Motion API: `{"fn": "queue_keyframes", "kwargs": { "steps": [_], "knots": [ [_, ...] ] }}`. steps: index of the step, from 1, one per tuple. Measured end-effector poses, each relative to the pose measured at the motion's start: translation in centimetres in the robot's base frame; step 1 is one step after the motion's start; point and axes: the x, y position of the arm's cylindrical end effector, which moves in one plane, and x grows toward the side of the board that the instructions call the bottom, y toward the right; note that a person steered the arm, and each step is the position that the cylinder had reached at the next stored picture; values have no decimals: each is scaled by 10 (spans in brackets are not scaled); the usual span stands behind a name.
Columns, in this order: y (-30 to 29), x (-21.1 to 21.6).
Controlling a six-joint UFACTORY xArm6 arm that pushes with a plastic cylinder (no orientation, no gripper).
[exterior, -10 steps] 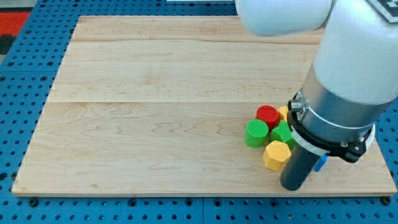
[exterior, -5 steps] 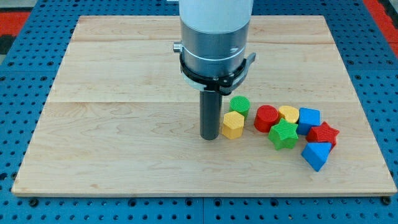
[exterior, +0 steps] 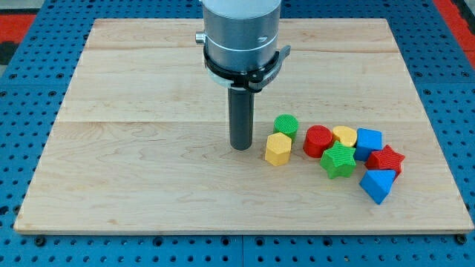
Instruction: Place the green circle towards the top right side of the yellow hexagon
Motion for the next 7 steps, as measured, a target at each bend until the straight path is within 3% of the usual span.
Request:
{"fn": "queue_keyframes", "kwargs": {
  "steps": [3, 4, 5, 6, 7],
  "knots": [
    [-2, -16],
    [-2, 2],
    [-2, 64],
    [53, 33],
    [53, -36]
  ]
}}
